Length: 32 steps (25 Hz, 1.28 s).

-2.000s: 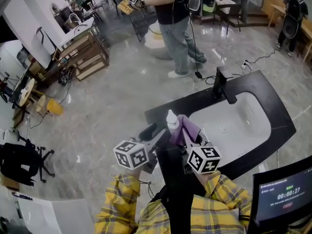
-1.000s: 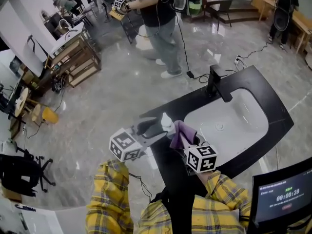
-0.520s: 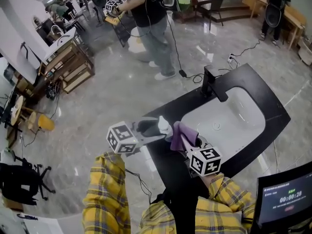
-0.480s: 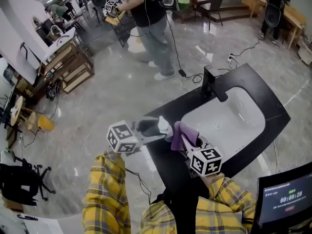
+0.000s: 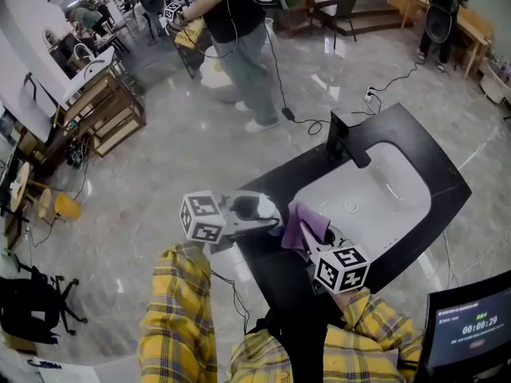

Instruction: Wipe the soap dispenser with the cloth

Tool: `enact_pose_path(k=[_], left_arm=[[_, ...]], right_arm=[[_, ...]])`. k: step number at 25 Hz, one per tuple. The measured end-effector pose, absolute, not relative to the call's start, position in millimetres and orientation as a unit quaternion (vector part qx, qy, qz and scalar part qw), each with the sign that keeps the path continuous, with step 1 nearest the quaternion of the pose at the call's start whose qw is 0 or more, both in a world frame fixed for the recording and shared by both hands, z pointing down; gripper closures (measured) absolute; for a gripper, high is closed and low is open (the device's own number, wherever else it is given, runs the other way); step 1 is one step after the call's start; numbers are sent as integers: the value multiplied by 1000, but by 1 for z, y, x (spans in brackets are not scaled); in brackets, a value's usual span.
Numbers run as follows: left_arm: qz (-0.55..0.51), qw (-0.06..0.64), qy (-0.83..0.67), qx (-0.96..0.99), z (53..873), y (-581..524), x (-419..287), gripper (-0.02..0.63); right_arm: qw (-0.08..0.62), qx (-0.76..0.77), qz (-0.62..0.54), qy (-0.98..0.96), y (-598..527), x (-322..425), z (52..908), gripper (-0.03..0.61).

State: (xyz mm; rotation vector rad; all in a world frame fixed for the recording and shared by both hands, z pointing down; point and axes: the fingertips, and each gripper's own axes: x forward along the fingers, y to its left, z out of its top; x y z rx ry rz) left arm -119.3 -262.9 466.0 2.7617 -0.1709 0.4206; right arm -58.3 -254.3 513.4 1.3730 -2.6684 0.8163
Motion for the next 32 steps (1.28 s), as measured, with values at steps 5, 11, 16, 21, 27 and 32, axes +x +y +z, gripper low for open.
enact_pose_path(k=[5,11,16,21,27,32], left_arm=[[137,156,-72,975,461,-264,-117,417],[130,143,-148,970,456,-266,-118,422],[109,145,-247,952,457,-272,-125,423],[108,156,-326,926,462,-279,-132,425],[96,160,-407,894,465,-284,-137,426],[91,158,-467,865,463,-285,-142,430]], right_arm=[[15,439,263,-859,-254,-61,512,537],[4,435,262,-862,-256,-62,502,537],[-2,428,262,-865,-258,-62,500,537],[-3,413,261,-872,-257,-67,500,537],[-3,395,258,-882,-257,-73,501,537],[-4,385,259,-886,-256,-77,498,537]])
